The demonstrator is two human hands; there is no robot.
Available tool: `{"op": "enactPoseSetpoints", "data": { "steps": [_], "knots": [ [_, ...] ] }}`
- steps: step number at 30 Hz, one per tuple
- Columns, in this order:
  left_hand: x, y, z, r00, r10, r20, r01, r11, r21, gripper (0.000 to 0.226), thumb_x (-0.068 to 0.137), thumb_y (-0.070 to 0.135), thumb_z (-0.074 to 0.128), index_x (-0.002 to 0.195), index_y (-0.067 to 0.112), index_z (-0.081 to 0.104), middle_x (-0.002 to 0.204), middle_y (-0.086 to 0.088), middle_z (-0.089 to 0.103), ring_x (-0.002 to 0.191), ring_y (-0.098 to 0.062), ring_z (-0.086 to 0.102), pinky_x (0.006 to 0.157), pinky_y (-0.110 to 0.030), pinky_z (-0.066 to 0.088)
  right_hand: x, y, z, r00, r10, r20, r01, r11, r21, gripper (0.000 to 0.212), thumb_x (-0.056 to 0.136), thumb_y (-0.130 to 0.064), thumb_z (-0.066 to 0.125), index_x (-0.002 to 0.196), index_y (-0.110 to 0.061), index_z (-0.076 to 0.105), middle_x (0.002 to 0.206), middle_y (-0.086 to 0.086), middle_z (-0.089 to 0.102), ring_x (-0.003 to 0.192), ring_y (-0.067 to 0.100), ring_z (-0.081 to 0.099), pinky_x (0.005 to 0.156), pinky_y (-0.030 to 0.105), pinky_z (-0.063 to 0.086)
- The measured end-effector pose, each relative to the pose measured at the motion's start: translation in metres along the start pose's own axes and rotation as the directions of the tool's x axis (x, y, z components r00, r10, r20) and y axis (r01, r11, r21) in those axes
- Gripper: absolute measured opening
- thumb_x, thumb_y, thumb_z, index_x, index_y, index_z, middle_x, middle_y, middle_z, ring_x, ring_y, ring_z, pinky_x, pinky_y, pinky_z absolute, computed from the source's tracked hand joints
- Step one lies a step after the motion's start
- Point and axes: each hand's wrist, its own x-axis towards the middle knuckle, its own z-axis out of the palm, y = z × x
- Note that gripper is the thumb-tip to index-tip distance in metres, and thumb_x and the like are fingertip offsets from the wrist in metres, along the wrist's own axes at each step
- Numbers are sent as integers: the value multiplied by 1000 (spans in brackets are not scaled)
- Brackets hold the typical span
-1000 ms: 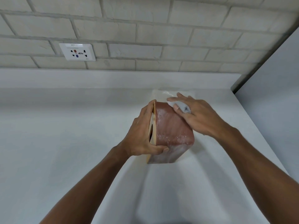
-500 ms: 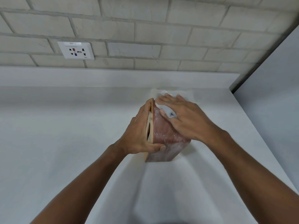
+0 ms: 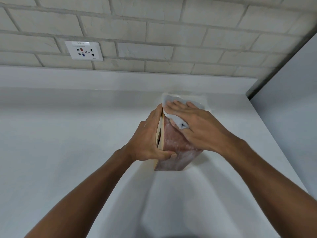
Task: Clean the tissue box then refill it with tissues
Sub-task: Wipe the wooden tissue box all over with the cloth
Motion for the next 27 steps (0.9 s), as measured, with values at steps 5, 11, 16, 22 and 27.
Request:
{"op": "enactPoseSetpoints", "data": {
  "steps": [5,11,16,22,27],
  "knots": [
    [-1,-2,2,999,31,-17,-32,999,-43,133,58,65,82,164,41,5,163,21,30,152,-14,37,120,-54,40,-9,17,-5,994,91,-56,-89,995,39,47,104,-29,40,150,-33,33,157,-17,27,146,-1,16,123,31,13],
    [0,4,4,993,103,-66,-108,991,-79,116,62,54,84,152,59,11,156,30,37,148,-6,41,118,-45,43,-14,3,-4,1000,-5,16,5,1000,-2,61,90,-39,21,151,-34,30,156,-21,22,146,-5,12,122,26,7],
    [-1,6,4,994,88,-61,-89,996,-23,107,60,61,80,145,60,15,143,57,26,135,27,31,112,-15,34,-16,9,-4,992,107,-65,-106,994,10,46,103,-36,39,149,-32,36,157,-15,28,146,0,16,123,32,12],
    [2,2,4,986,139,-87,-135,989,53,118,64,63,78,158,19,23,144,7,57,127,-16,61,103,-48,50,-25,9,2,999,-2,-38,3,999,42,56,95,-21,38,149,-32,34,156,-18,27,145,-6,13,122,27,9],
    [1,-9,9,994,88,-57,-67,951,301,141,66,88,55,164,-3,10,157,-10,45,138,-31,48,114,-59,33,-22,10,2,990,91,-112,-91,996,6,53,96,-32,29,148,-31,38,156,-15,30,145,-3,16,122,29,13]
  ]
}}
